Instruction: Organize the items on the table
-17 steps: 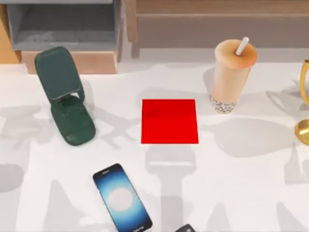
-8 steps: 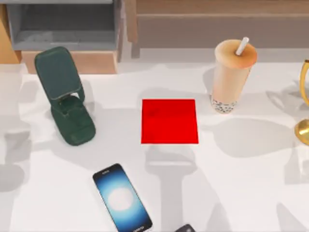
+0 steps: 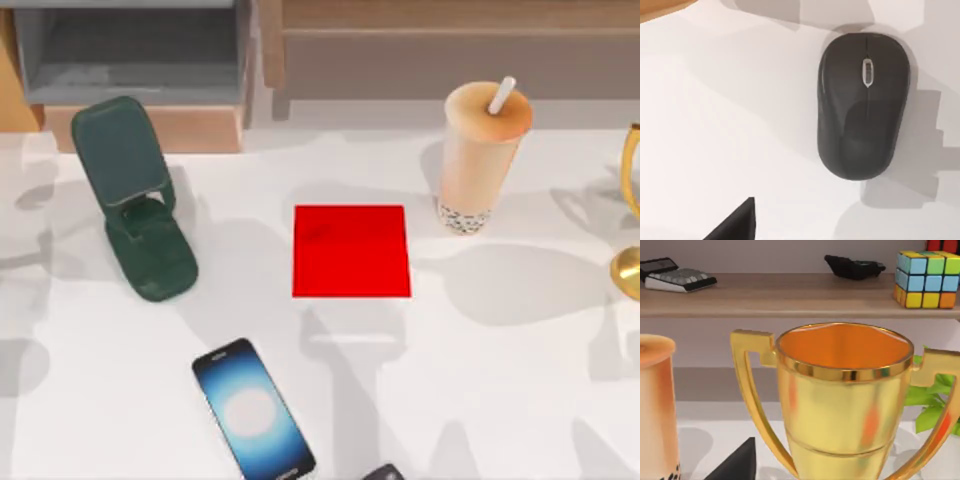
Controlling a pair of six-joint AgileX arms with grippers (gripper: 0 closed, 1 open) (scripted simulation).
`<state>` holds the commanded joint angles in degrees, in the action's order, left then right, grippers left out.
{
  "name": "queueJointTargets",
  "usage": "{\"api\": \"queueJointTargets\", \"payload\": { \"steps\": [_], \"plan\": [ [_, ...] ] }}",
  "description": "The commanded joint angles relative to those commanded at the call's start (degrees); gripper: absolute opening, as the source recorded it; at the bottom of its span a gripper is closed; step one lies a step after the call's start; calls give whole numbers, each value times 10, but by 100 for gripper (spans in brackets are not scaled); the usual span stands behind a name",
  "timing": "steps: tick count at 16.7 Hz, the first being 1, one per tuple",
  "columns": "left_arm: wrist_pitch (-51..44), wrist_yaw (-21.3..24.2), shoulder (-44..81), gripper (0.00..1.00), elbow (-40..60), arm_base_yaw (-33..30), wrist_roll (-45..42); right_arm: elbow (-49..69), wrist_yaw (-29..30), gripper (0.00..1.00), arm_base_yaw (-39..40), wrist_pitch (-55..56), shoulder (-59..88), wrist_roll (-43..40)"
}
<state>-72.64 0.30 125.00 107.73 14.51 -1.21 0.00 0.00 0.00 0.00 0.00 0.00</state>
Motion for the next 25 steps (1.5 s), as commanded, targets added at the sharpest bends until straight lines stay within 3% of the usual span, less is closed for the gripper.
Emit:
{"api": "queueJointTargets", "payload": {
  "steps": [7,15,21,25],
  "plan": [
    [9,0,4,100,-7,-6,4,0,0,100,0,0,0,0],
    [156,1,45,100,-114,-11,9,0,0,100,0,0,0,0],
    [178,0,49,100,-131,1,-1,0,0,100,0,0,0,0],
    [178,0,49,70,-131,1,-1,0,0,100,0,0,0,0]
  ]
}}
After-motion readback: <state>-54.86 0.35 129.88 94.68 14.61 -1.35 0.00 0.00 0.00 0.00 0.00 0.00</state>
